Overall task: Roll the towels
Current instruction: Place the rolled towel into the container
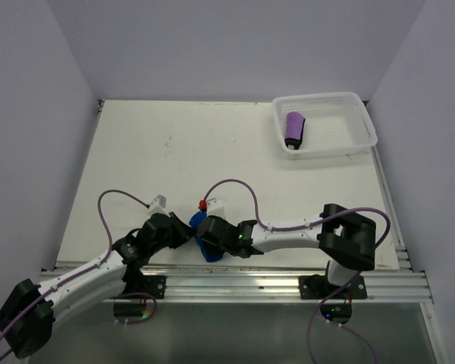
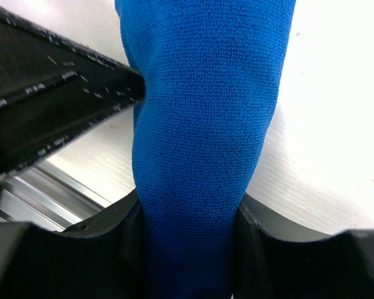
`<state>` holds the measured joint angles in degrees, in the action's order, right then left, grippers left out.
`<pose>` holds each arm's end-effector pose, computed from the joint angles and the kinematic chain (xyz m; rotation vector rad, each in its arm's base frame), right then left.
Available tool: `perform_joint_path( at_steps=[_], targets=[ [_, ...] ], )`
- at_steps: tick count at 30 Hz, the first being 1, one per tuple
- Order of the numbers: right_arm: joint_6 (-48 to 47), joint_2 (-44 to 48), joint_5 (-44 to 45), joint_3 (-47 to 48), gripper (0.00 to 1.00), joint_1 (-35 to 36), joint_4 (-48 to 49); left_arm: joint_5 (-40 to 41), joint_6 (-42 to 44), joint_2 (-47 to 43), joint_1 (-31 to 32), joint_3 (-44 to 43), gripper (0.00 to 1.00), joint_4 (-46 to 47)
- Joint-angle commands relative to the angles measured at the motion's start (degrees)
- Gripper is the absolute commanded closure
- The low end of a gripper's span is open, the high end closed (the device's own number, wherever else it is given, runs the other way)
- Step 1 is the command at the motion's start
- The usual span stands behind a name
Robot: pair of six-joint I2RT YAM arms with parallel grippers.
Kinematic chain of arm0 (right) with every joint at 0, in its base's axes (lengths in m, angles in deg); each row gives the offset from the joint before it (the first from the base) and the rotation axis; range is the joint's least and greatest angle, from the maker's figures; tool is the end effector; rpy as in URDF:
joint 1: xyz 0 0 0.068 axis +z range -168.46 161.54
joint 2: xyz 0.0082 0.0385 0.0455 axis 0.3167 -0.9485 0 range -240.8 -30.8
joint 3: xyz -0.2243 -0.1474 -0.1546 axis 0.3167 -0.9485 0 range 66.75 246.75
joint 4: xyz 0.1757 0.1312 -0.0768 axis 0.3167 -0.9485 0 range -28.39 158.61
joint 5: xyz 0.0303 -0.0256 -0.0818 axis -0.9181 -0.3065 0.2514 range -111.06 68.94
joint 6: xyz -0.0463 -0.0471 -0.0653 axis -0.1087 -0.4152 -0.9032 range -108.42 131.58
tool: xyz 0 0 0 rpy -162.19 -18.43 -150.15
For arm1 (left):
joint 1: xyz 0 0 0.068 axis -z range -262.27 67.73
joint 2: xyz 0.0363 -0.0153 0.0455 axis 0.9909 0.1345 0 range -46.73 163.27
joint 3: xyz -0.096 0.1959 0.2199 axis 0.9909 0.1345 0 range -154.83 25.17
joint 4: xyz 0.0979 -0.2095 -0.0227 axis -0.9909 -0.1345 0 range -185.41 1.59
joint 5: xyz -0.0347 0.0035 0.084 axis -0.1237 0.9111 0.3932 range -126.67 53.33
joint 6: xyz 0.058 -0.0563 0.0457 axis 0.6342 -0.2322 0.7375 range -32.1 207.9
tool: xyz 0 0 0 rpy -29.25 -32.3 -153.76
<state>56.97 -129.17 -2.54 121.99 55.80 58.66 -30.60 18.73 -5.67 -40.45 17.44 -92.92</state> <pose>0.1212 0.3326 0.1876 -0.4913 2.4537 0.5165 0.1012 -0.0786 0.1482 -0.6267 2.3128 -0.8942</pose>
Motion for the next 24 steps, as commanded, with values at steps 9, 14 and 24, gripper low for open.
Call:
perform_joint_path(
  at_steps=[9, 14, 24],
  targets=[
    [-9.7, 5.8, 6.3, 2.9, 0.94, -3.6, -11.5, 9.8, 9.3, 0.4, 0.1, -15.5, 0.79, -12.2],
    [-20.1, 10.9, 3.7, 4.3, 1.00, -9.8, -13.7, 12.6, 11.3, 1.0, 0.0, -19.6, 0.78, -14.6],
    [-36.9, 16.7, 0.1, 15.7, 1.00, -32.2, -15.8, 16.6, 16.2, 4.3, -0.1, -27.9, 0.76, -16.9]
  ],
)
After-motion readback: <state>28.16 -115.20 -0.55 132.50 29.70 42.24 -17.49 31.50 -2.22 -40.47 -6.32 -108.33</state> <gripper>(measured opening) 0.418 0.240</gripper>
